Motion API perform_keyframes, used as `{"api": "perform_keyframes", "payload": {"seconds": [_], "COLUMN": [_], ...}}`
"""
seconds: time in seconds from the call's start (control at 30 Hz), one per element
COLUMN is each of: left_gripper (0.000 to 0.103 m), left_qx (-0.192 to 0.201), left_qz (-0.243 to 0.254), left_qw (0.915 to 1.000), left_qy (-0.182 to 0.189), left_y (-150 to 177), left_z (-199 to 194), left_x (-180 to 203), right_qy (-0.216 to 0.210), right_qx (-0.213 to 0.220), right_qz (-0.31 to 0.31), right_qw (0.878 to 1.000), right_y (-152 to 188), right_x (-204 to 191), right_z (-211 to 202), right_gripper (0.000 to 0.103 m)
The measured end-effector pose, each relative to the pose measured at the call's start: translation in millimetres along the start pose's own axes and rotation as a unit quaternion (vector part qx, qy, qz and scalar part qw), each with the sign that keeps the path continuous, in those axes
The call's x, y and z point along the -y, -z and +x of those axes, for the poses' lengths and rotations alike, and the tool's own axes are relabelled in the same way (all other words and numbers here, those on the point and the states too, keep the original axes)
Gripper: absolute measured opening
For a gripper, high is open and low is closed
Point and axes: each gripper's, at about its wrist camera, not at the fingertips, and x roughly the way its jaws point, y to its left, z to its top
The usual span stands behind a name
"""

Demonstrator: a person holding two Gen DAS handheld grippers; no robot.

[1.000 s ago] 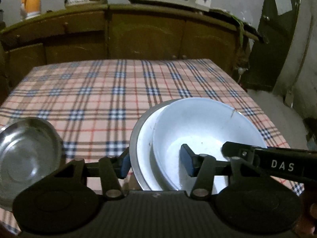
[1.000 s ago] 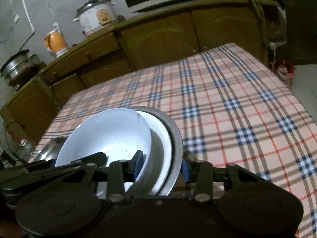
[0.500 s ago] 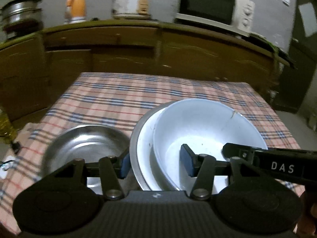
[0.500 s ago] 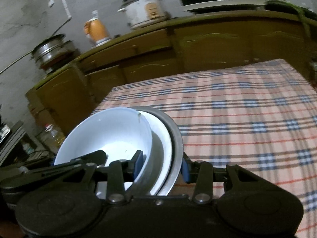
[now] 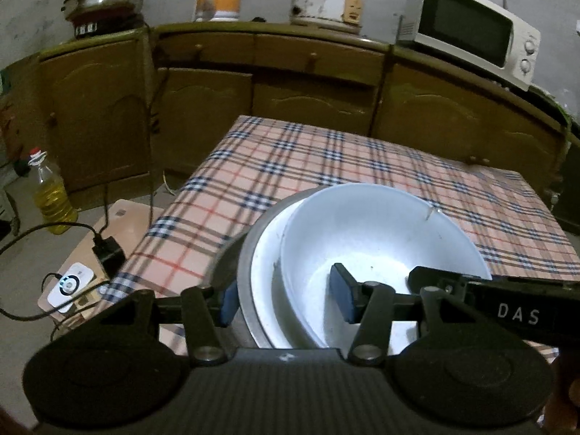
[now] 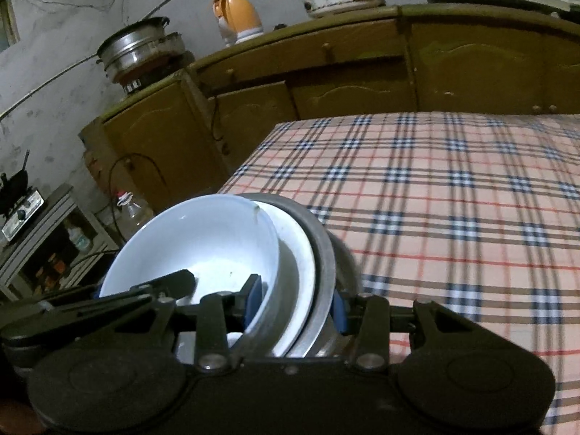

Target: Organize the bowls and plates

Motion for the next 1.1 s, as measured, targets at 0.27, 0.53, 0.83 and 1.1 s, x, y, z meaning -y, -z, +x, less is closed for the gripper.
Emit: {"api": "perform_keyframes", "payload": {"seconds": [0.27,0.53,0.83,1.1], "left_gripper": [0.053,0.053,0.053,0.055], "left_qx": [-0.016,-0.027,-0.026,-0.014], "left_qz": [0.002,0.006,0.002,0.006], "left_qw": [0.9999,0.9996,0.9996,0.9999], "left_qy": [0.006,0.009,0.012,0.005], "left_y": [4,12,18,17], "left_z": [27,49,62,66], "left_x": [-22,-25,-32,-28], "right_qy": [0.007,0.016,0.017,0.031], "right_qx": [-0.019,-0.033,-0.031,-0.017], "right_qz": [0.013,0.030,0.036,0.024], "right_qw": [1.000,0.999,0.999,0.999], "right_y": [6,14,22,17], "right_x": [-7,4,7,8], "right_z": [36,56,72,72], "right_gripper": [0.049,0.049,0.049,0.056]}}
